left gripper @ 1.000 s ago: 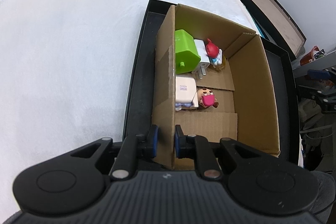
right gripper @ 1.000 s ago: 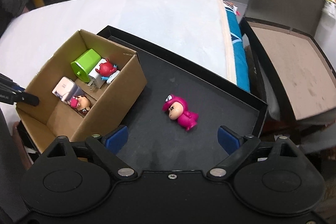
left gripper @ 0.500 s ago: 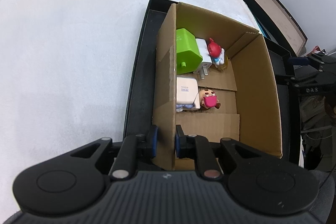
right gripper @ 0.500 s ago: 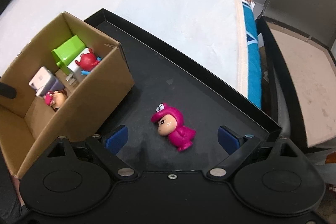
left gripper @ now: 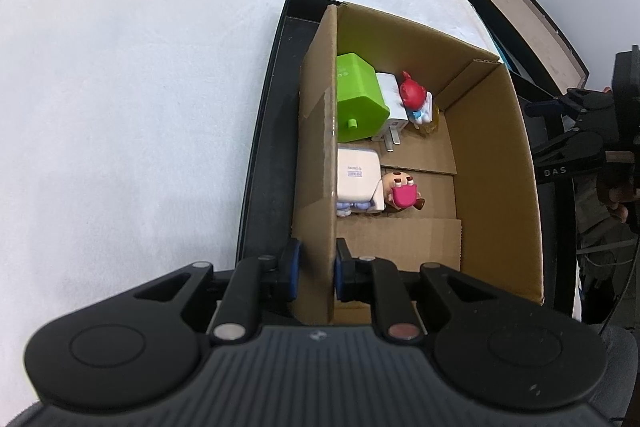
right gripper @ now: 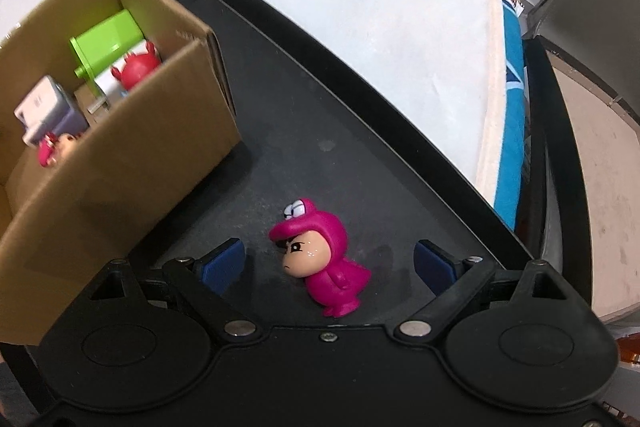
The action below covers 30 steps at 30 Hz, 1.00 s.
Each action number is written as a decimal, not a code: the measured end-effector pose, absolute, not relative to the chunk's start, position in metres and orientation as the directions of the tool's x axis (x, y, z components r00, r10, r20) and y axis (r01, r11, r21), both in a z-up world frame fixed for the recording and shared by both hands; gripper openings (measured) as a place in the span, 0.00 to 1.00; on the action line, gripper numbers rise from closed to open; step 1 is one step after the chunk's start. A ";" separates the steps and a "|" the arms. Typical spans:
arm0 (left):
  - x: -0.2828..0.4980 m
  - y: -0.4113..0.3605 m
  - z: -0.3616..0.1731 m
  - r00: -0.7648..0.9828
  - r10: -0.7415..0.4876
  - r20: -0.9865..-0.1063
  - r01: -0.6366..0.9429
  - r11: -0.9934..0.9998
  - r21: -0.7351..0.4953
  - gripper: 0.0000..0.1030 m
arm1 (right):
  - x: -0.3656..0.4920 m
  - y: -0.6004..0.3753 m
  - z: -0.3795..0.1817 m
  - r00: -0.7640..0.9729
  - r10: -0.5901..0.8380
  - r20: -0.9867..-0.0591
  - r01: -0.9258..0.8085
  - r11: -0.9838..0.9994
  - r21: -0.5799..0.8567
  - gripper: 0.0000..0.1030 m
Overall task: Organize rigid objects
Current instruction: 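Move the right gripper out of the box down onto the pink figure, then close the right gripper on the pink figure and lift it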
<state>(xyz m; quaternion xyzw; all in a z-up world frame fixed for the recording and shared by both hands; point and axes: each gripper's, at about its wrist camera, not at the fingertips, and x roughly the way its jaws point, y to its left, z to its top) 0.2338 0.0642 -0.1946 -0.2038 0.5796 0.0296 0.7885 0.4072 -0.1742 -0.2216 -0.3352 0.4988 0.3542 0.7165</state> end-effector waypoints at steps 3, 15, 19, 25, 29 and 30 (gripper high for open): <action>0.233 0.064 -0.195 0.327 -0.189 -0.926 -0.285 0.914 -0.288 0.15 | 0.409 -0.174 -0.229 0.232 0.152 -0.961 -0.838 0.533 -0.118 0.72; 0.233 0.064 -0.193 0.330 -0.188 -0.925 -0.283 0.915 -0.287 0.16 | 0.387 -0.178 -0.216 0.140 0.176 -0.974 -0.843 0.537 -0.025 0.35; 0.233 0.064 -0.193 0.331 -0.188 -0.925 -0.284 0.915 -0.288 0.16 | 0.382 -0.180 -0.204 0.150 0.184 -0.971 -0.840 0.542 -0.027 0.35; 0.232 0.062 -0.192 0.329 -0.186 -0.926 -0.277 0.918 -0.283 0.16 | 0.375 -0.181 -0.186 0.160 0.198 -0.967 -0.842 0.538 -0.029 0.35; 0.231 0.062 -0.190 0.333 -0.189 -0.924 -0.272 0.919 -0.286 0.16 | 0.369 -0.181 -0.171 0.173 0.212 -0.962 -0.846 0.533 -0.034 0.34; 0.231 0.063 -0.190 0.335 -0.189 -0.923 -0.271 0.919 -0.287 0.16 | 0.368 -0.181 -0.166 0.176 0.215 -0.961 -0.846 0.532 -0.036 0.34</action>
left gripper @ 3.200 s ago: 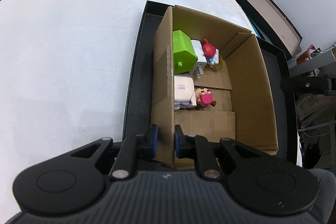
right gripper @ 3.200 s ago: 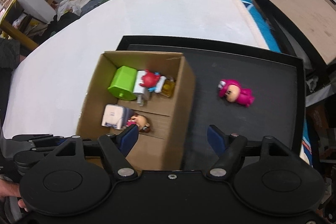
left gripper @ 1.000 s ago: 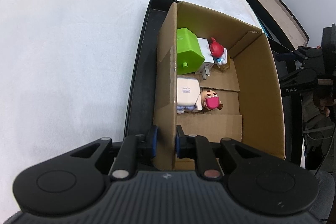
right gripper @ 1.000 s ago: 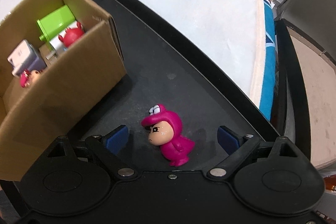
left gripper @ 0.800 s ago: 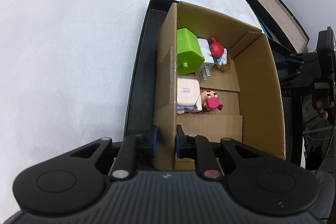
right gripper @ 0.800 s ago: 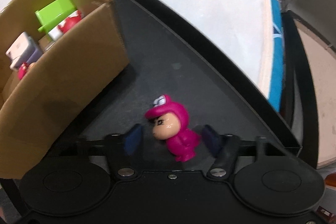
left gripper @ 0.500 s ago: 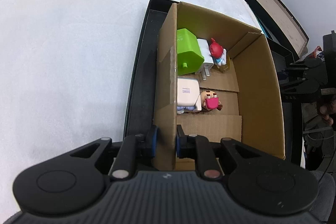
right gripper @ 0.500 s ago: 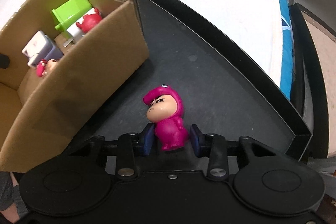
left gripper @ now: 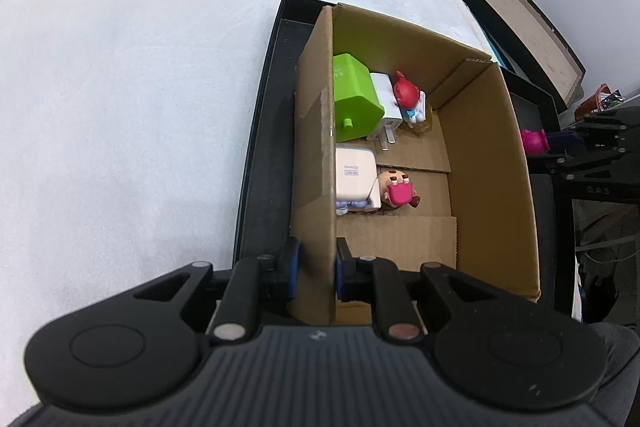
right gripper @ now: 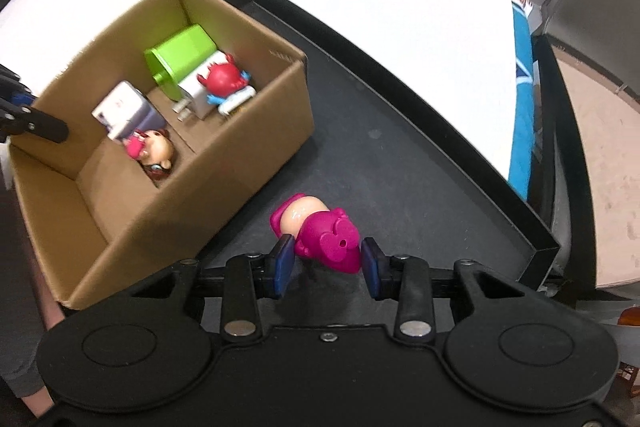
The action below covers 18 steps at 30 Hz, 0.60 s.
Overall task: Organize rigid objects
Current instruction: 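Close the right gripper on the pink figure and lift it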
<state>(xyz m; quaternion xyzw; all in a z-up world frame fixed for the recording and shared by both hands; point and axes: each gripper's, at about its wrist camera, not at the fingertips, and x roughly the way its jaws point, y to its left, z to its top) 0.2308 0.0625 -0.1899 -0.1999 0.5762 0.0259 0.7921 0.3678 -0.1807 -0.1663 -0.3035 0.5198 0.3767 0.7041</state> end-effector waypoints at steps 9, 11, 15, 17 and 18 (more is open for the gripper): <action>0.227 0.062 -0.188 0.346 -0.187 -0.920 -0.262 0.922 -0.286 0.15 | 0.360 -0.175 -0.130 0.208 0.241 -0.948 -0.854 0.517 -0.056 0.35; 0.227 0.062 -0.186 0.347 -0.185 -0.919 -0.259 0.924 -0.283 0.15 | 0.359 -0.173 -0.122 0.215 0.244 -0.946 -0.856 0.514 -0.062 0.35; 0.226 0.062 -0.185 0.351 -0.185 -0.918 -0.254 0.925 -0.283 0.14 | 0.354 -0.167 -0.104 0.227 0.255 -0.940 -0.863 0.499 -0.073 0.35; 0.224 0.062 -0.184 0.356 -0.186 -0.916 -0.253 0.924 -0.286 0.14 | 0.351 -0.162 -0.097 0.233 0.263 -0.936 -0.868 0.490 -0.079 0.35; 0.222 0.062 -0.182 0.359 -0.187 -0.914 -0.253 0.924 -0.288 0.14 | 0.349 -0.160 -0.093 0.232 0.269 -0.935 -0.872 0.484 -0.077 0.35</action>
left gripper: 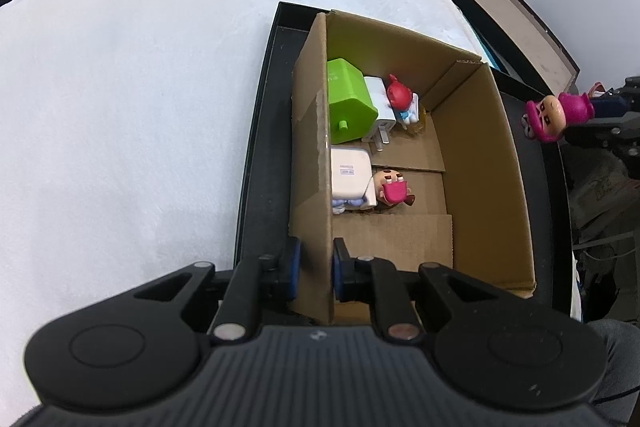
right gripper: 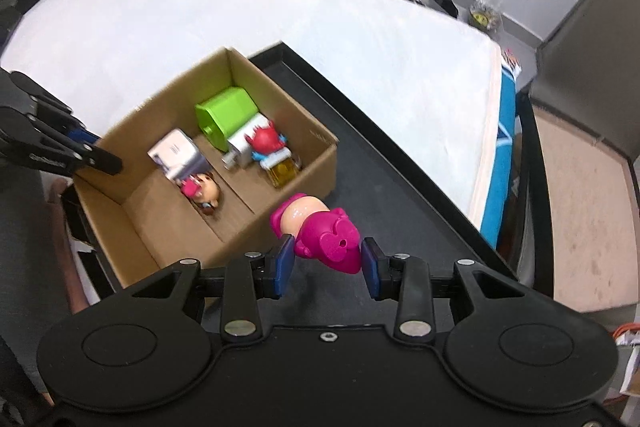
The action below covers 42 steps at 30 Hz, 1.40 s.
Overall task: Organize rigid objects
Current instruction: 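Close the right gripper on the pink figure and lift it, then carry the pink figure into the box and open the right gripper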
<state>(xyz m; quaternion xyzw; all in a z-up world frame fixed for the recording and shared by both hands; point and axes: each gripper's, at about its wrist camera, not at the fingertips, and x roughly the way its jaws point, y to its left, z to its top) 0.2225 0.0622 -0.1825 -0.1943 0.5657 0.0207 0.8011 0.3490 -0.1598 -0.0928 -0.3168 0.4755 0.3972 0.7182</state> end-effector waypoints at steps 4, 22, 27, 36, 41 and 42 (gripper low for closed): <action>0.219 0.064 -0.178 0.374 -0.189 -0.908 -0.251 0.922 -0.295 0.13 | 0.339 -0.148 -0.084 0.219 0.281 -0.934 -0.892 0.445 -0.075 0.35; 0.214 0.066 -0.175 0.402 -0.204 -0.893 -0.237 0.919 -0.316 0.12 | 0.308 -0.083 -0.103 0.149 0.197 -0.969 -0.951 0.297 -0.086 0.35; 0.214 0.067 -0.176 0.404 -0.208 -0.891 -0.236 0.917 -0.321 0.12 | 0.305 -0.071 -0.115 0.132 0.143 -0.981 -0.956 0.278 -0.088 0.35; 0.213 0.071 -0.177 0.409 -0.225 -0.885 -0.237 0.910 -0.340 0.12 | 0.304 -0.048 -0.143 0.137 0.004 -0.991 -0.953 0.272 -0.131 0.35; 0.213 0.074 -0.178 0.411 -0.234 -0.881 -0.238 0.906 -0.351 0.12 | 0.304 -0.043 -0.142 0.162 0.000 -0.987 -0.948 0.277 -0.156 0.42; 0.213 0.074 -0.178 0.411 -0.236 -0.880 -0.238 0.905 -0.353 0.12 | 0.305 -0.042 -0.142 0.163 0.001 -0.987 -0.946 0.283 -0.157 0.42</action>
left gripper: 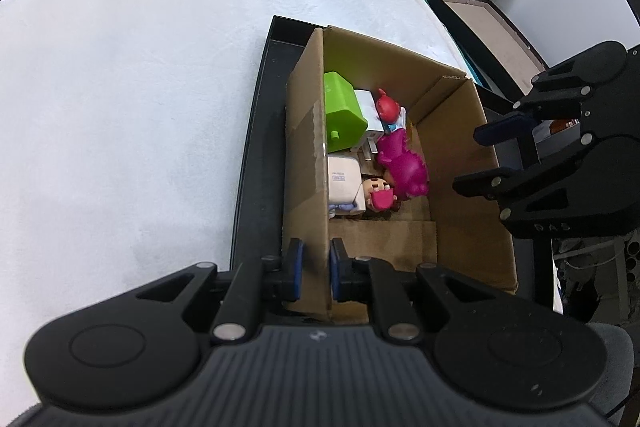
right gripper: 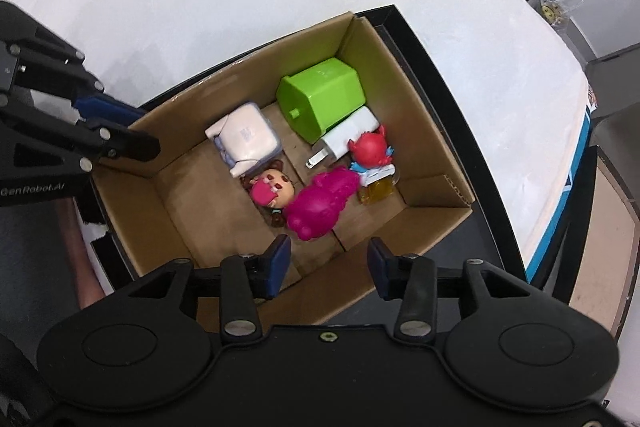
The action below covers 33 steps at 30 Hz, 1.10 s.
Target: Organize rigid objects
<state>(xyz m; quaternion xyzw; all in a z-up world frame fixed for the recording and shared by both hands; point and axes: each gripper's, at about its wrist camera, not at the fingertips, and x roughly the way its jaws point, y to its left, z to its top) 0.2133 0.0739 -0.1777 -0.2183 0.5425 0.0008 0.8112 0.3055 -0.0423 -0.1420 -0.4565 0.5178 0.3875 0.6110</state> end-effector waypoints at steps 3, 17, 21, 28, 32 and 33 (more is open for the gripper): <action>0.213 0.074 -0.178 0.412 -0.237 -0.880 -0.237 0.904 -0.355 0.12 | 0.309 -0.044 -0.139 0.164 0.011 -0.986 -0.940 0.306 -0.152 0.42; 0.213 0.073 -0.176 0.414 -0.229 -0.881 -0.239 0.906 -0.348 0.12 | 0.320 -0.080 -0.115 0.139 0.118 -0.983 -0.859 0.508 -0.061 0.51; 0.213 0.074 -0.176 0.415 -0.221 -0.883 -0.251 0.905 -0.344 0.12 | 0.319 -0.101 -0.107 0.137 0.167 -0.976 -0.810 0.586 -0.013 0.52; 0.211 0.072 -0.172 0.415 -0.191 -0.889 -0.263 0.911 -0.319 0.11 | 0.309 -0.146 -0.093 0.201 0.244 -0.949 -0.722 0.691 0.024 0.52; 0.212 0.070 -0.169 0.396 -0.184 -0.900 -0.267 0.914 -0.305 0.11 | 0.301 -0.169 -0.082 0.246 0.281 -0.928 -0.668 0.743 0.048 0.53; 0.212 0.069 -0.167 0.396 -0.182 -0.900 -0.264 0.916 -0.301 0.11 | 0.297 -0.173 -0.081 0.266 0.280 -0.923 -0.659 0.751 0.038 0.54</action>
